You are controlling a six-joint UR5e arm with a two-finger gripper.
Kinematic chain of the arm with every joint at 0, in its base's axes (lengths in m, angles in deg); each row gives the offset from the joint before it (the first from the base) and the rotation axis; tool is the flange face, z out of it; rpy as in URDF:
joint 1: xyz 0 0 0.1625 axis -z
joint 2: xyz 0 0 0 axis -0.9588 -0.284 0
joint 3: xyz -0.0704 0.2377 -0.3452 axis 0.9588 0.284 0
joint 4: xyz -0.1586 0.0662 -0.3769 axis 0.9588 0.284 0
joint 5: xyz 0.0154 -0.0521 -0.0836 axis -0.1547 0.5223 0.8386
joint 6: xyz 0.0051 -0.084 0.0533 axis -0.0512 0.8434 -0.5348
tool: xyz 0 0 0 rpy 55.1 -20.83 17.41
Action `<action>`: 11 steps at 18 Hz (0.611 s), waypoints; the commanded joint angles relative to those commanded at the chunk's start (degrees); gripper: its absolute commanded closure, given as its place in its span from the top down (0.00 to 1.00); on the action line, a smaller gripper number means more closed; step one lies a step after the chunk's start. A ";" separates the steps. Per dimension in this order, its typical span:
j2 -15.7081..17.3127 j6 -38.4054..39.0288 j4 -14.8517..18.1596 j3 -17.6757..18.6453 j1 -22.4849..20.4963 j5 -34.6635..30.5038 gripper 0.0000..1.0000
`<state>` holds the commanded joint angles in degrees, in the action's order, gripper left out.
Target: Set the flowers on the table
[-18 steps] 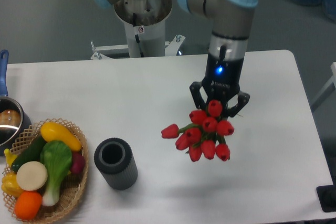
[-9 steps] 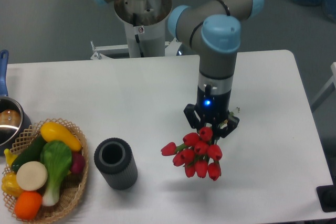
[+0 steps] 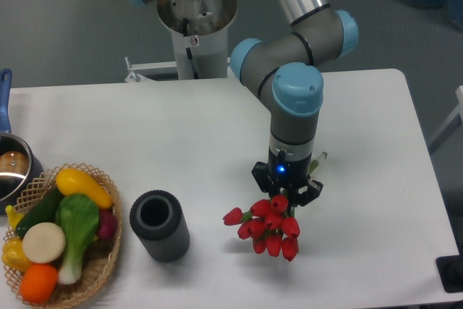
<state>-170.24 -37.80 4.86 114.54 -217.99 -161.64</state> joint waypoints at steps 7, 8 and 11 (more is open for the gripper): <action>-2.37 -0.09 -0.09 0.00 0.09 0.35 0.34; -2.55 -0.09 -0.09 -0.09 0.18 0.26 0.34; -3.78 -0.09 -0.18 -0.18 0.53 0.26 0.34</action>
<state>-174.02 -37.89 4.69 114.37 -217.47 -161.37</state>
